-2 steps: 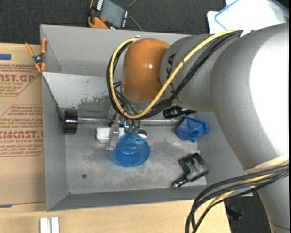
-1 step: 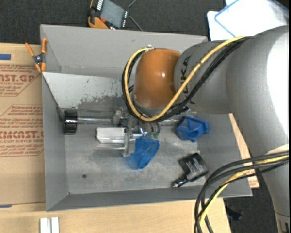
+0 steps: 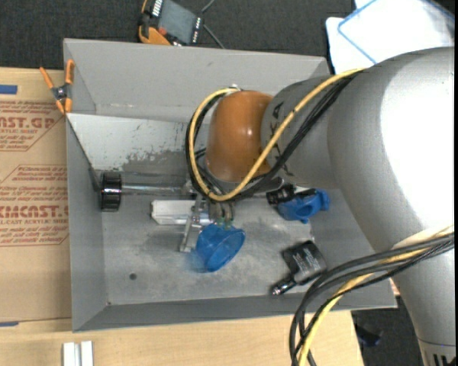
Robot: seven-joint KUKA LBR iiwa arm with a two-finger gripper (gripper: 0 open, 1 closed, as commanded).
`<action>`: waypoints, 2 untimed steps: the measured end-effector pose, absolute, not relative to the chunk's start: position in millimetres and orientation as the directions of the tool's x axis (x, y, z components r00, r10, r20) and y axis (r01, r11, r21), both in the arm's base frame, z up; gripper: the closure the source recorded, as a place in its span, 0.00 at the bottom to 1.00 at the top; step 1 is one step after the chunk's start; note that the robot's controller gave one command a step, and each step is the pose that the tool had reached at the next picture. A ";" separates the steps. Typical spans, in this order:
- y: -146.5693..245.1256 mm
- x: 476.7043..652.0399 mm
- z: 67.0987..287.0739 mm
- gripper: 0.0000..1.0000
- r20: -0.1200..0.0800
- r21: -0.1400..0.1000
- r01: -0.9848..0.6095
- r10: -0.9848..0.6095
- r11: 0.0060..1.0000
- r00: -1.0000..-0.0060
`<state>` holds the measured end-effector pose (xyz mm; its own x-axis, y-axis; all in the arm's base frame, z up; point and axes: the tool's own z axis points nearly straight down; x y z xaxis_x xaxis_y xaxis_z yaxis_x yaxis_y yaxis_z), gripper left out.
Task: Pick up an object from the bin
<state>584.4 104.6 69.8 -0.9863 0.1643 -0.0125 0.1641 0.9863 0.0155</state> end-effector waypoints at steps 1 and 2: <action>97.9 592.7 71.3 1.00 -0.019 0.014 0.038 0.039 0.999 -0.999; 97.9 592.7 71.3 1.00 -0.019 0.014 0.039 0.039 0.999 -0.999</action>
Offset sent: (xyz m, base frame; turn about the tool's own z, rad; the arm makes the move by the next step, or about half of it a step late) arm 0.0000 0.0000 0.0000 0.0000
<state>592.7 97.9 71.3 -0.9991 0.0388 -0.0189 0.0386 0.9992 0.0143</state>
